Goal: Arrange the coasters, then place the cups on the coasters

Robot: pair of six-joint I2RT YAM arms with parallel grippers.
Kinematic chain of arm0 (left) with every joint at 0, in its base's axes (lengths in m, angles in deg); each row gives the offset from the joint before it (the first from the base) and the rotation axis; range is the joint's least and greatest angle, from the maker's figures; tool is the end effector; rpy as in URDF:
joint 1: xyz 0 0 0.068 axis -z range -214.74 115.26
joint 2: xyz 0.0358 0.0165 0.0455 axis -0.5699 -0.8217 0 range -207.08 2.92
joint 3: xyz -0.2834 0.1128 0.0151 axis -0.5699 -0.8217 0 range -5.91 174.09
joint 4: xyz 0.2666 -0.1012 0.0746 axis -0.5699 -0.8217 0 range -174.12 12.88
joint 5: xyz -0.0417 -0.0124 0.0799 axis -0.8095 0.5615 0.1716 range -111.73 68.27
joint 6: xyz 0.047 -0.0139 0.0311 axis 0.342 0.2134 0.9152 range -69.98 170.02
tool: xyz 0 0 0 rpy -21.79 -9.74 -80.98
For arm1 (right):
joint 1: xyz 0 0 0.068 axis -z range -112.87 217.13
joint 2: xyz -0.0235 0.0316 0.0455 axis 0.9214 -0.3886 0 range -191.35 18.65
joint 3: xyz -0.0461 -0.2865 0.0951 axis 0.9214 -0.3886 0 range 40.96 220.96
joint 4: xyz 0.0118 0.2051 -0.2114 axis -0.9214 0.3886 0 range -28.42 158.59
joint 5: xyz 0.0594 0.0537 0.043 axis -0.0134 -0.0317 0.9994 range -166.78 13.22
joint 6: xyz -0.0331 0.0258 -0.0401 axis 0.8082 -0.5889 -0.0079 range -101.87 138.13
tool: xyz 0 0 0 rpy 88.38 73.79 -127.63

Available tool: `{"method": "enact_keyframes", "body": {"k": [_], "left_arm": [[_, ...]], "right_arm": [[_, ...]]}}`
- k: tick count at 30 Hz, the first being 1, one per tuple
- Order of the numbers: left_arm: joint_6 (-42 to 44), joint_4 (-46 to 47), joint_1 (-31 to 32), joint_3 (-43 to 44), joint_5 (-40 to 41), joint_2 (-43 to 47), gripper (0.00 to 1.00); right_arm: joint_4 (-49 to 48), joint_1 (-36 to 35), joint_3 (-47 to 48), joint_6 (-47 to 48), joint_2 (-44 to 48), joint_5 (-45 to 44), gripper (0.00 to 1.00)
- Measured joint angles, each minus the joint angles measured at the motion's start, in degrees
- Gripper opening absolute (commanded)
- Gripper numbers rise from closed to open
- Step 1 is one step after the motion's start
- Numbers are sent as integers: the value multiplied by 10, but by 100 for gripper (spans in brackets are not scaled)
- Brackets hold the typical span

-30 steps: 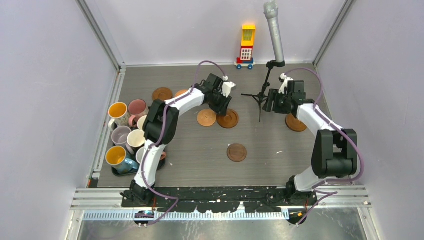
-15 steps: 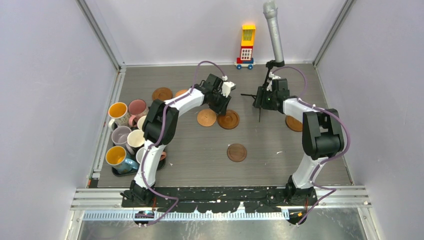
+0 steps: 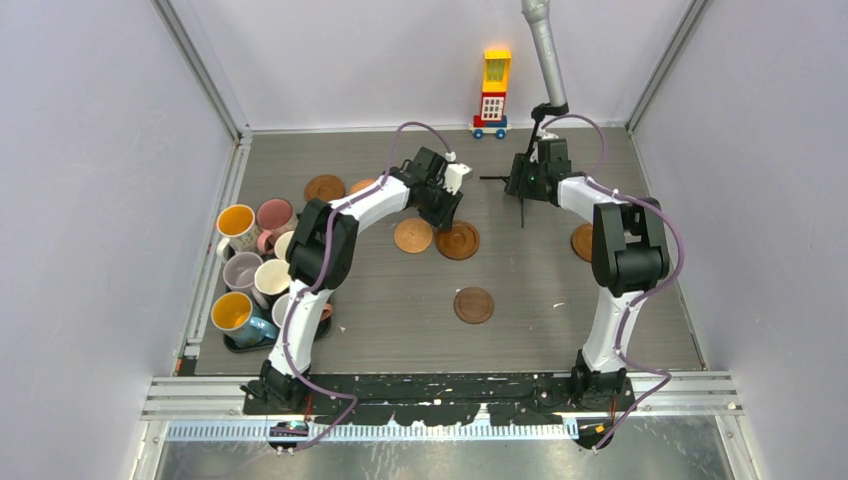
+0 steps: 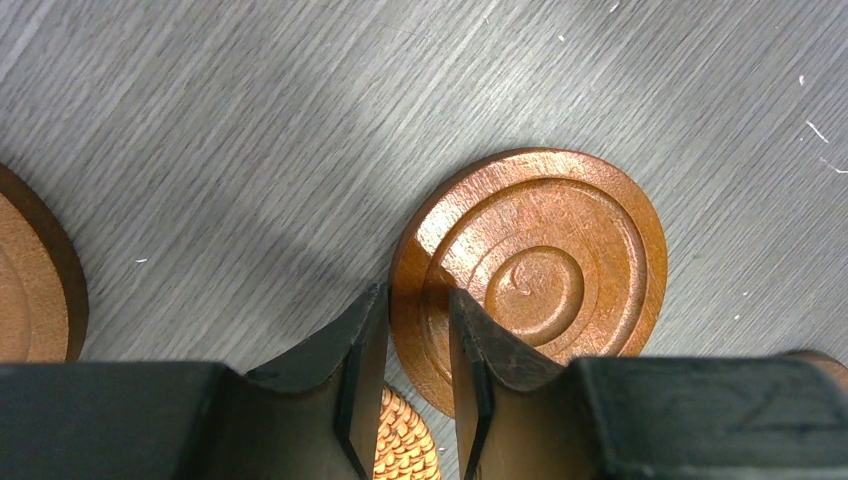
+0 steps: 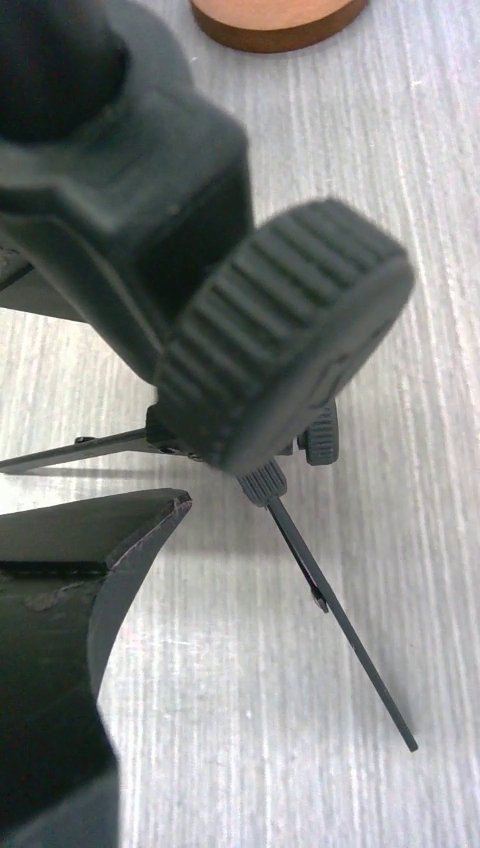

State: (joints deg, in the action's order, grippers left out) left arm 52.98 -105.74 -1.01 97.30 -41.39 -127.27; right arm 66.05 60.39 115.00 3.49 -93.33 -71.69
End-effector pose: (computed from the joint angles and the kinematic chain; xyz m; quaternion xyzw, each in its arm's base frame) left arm 0.4520 -0.3187 0.1738 0.3442 0.8775 -0.2346 0.2377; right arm 0.4708 0.0594 0.1866 0.0450 0.9131 0.1147 0.3886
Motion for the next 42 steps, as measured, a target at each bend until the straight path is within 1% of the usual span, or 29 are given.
{"method": "enact_keyframes", "body": {"k": [12,17,20,22,27,33,36,37,38,40,42], "left_arm": [[-2,-21,0,21,-9,-11,29],[-13,-23,0,25,-10,-15,28],[-17,-24,2,30,-11,-18,27],[-28,-25,7,41,-12,-26,27],[-54,-26,29,77,-12,-49,26],[-77,-28,68,137,-10,-86,26],[-91,-29,88,176,-10,-111,33],[-95,-29,91,187,-10,-118,37],[-98,-30,95,195,-10,-122,43],[-97,-40,101,206,-10,-124,53],[-93,-59,102,219,-13,-124,61]], "right_arm": [[17,8,119,-21,-85,-11,63],[24,12,133,-22,-94,-7,68],[23,17,124,-19,-90,10,75],[25,22,100,-17,-76,22,79],[43,44,27,-14,0,53,80],[101,66,-11,50,130,75,80],[147,64,-22,90,181,88,80],[157,64,-28,99,190,91,80],[170,63,-35,109,200,94,80],[202,58,-54,132,215,97,80],[233,51,-64,150,217,98,80]]}}
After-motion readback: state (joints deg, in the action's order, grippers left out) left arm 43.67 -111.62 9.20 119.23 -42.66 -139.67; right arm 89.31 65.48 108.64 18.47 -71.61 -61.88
